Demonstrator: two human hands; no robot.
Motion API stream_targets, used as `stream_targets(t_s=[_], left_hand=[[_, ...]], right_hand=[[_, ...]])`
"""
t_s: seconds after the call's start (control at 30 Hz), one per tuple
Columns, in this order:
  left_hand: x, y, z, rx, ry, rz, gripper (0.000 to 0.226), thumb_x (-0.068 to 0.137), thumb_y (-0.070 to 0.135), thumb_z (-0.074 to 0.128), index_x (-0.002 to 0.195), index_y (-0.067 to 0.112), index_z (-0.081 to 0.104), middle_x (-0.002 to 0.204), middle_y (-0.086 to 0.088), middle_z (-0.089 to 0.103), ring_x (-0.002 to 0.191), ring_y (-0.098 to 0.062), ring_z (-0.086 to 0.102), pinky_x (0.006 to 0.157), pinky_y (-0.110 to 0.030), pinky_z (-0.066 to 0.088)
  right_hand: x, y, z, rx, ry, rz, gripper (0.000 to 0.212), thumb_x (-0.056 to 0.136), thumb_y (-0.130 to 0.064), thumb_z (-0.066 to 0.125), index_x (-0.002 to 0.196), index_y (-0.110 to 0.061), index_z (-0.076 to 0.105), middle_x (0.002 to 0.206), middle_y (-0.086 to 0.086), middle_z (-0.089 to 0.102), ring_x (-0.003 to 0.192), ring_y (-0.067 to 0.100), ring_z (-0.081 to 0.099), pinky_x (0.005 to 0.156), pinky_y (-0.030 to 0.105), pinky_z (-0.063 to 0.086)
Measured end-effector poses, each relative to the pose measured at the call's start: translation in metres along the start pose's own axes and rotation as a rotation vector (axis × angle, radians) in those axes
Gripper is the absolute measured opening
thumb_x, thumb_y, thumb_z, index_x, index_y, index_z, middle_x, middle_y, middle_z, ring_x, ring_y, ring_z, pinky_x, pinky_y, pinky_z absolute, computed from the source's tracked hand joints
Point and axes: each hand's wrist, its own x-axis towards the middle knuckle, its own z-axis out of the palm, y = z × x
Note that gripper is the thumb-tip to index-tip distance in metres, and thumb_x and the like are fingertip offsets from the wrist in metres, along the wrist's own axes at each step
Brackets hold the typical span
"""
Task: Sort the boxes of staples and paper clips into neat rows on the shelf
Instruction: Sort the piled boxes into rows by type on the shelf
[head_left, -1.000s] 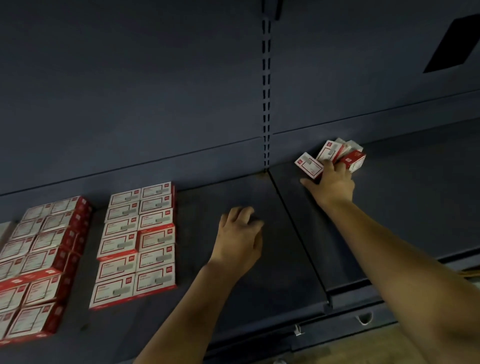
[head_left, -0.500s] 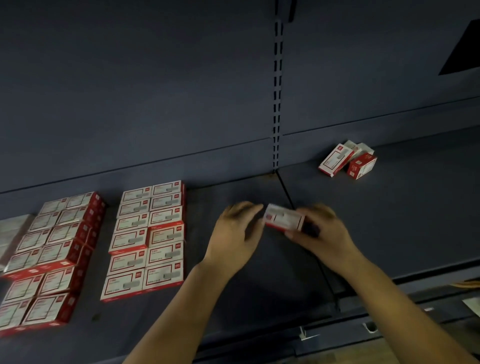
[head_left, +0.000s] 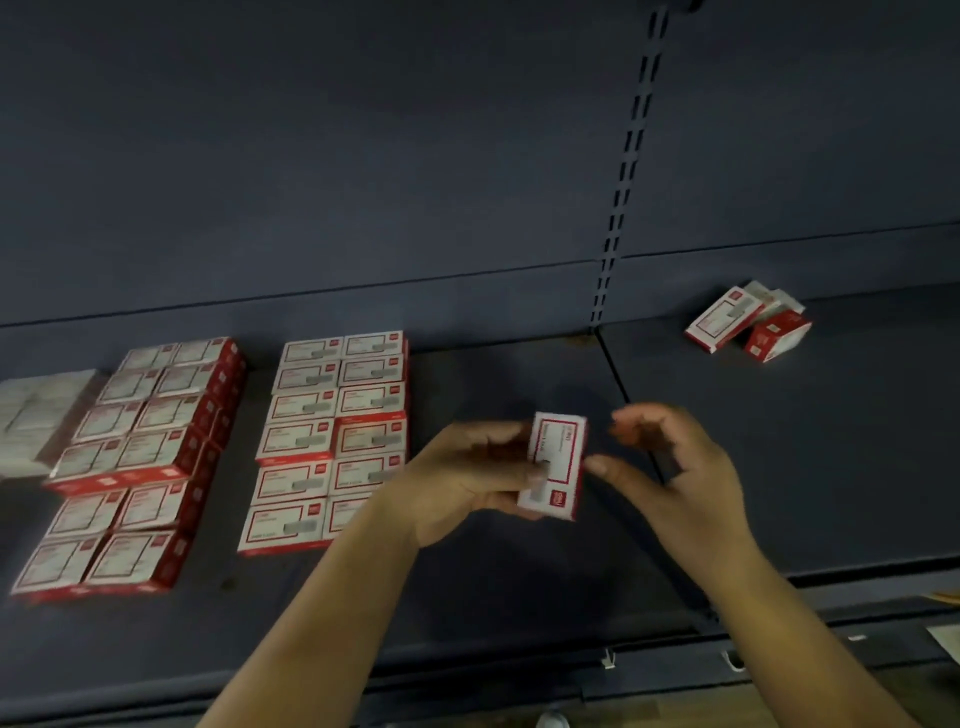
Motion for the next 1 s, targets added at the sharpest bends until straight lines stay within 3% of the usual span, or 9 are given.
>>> stream_targets(t_s=[0.1,0.27,0.4,0.5,0.6,0.7,0.77,0.87,1.0], left_hand=[[-0.014,-0.006,-0.004,-0.209,0.141,0.059,0.038,0.07,-0.003,0.064,0.107,0.004,0.058,0.088,-0.007,0.07,0.085,-0.025,0.068,0.067,-0.032,0.056],[-0.04,-0.015,-0.023,-0.384,0.418,0.102,0.037,0.077,-0.015,0.059,0.111,-0.004,0.049,0.09,-0.015,0.068,0.084,-0.027,0.069,0.065,-0.03,0.056],[-0.063,-0.016,-0.046,-0.364,0.487,0.155,0.029,0.078,-0.012,0.061,0.102,0.001,0.053,0.089,-0.014,0.068,0.08,-0.025,0.069,0.062,-0.029,0.056],[-0.078,-0.015,-0.067,-0.233,0.509,0.172,0.032,0.076,-0.005,0.066,0.105,0.001,0.054,0.098,-0.017,0.068,0.088,-0.028,0.068,0.072,-0.039,0.057],[-0.091,-0.016,-0.097,0.075,0.636,0.227,0.026,0.075,0.005,0.072,0.098,0.005,0.059,0.095,-0.008,0.069,0.088,-0.018,0.067,0.075,-0.03,0.056],[-0.101,-0.024,-0.129,0.628,0.848,0.342,0.023,0.077,0.016,0.074,0.097,0.017,0.065,0.101,0.003,0.065,0.093,-0.011,0.062,0.08,-0.025,0.052],[-0.103,-0.033,-0.145,0.911,0.832,0.377,0.031,0.079,0.014,0.072,0.109,0.015,0.066,0.115,-0.001,0.06,0.109,-0.018,0.056,0.091,-0.032,0.048],[-0.106,-0.041,-0.153,0.977,0.682,0.199,0.04,0.087,0.015,0.064,0.126,0.02,0.057,0.141,0.003,0.04,0.126,-0.017,0.042,0.102,-0.025,0.036],[-0.106,-0.048,-0.157,0.95,0.643,0.181,0.043,0.092,0.014,0.056,0.134,0.022,0.049,0.15,0.009,0.025,0.13,-0.012,0.037,0.1,-0.019,0.038]], right_hand=[[-0.005,-0.009,0.024,0.027,-0.101,-0.091,0.019,0.079,-0.028,0.059,0.094,-0.019,0.065,0.093,-0.008,0.064,0.089,-0.002,0.06,0.078,0.008,0.044],[-0.015,-0.025,0.066,-0.033,-0.251,-0.07,0.046,0.075,-0.038,0.056,0.12,-0.027,0.058,0.117,-0.014,0.053,0.113,-0.005,0.046,0.093,0.006,0.035],[-0.012,-0.04,0.111,-0.267,-0.204,-0.205,0.06,0.07,-0.048,0.061,0.122,-0.024,0.045,0.118,-0.007,0.04,0.109,0.006,0.04,0.089,0.015,0.035],[-0.006,-0.044,0.142,-0.291,-0.126,-0.231,0.058,0.066,-0.033,0.07,0.118,-0.022,0.046,0.111,-0.005,0.041,0.1,0.011,0.042,0.086,0.014,0.035],[0.001,-0.044,0.164,-0.314,-0.1,-0.198,0.054,0.067,-0.017,0.077,0.118,-0.012,0.058,0.107,0.004,0.051,0.099,0.018,0.051,0.081,0.005,0.036],[0.007,-0.037,0.174,-0.383,-0.122,-0.12,0.053,0.063,-0.001,0.081,0.114,-0.005,0.064,0.103,0.014,0.059,0.095,0.032,0.058,0.078,0.02,0.039],[0.01,-0.031,0.179,-0.397,-0.147,-0.125,0.05,0.063,0.004,0.08,0.11,-0.006,0.067,0.103,0.012,0.063,0.094,0.034,0.059,0.08,0.029,0.043],[0.01,-0.029,0.186,-0.363,-0.137,-0.066,0.042,0.066,0.008,0.076,0.106,-0.003,0.069,0.107,0.01,0.066,0.097,0.029,0.062,0.085,0.036,0.049],[0.01,-0.032,0.194,-0.35,-0.079,-0.019,0.034,0.072,0.008,0.072,0.105,-0.001,0.068,0.111,0.009,0.065,0.098,0.013,0.057,0.089,0.025,0.044]])
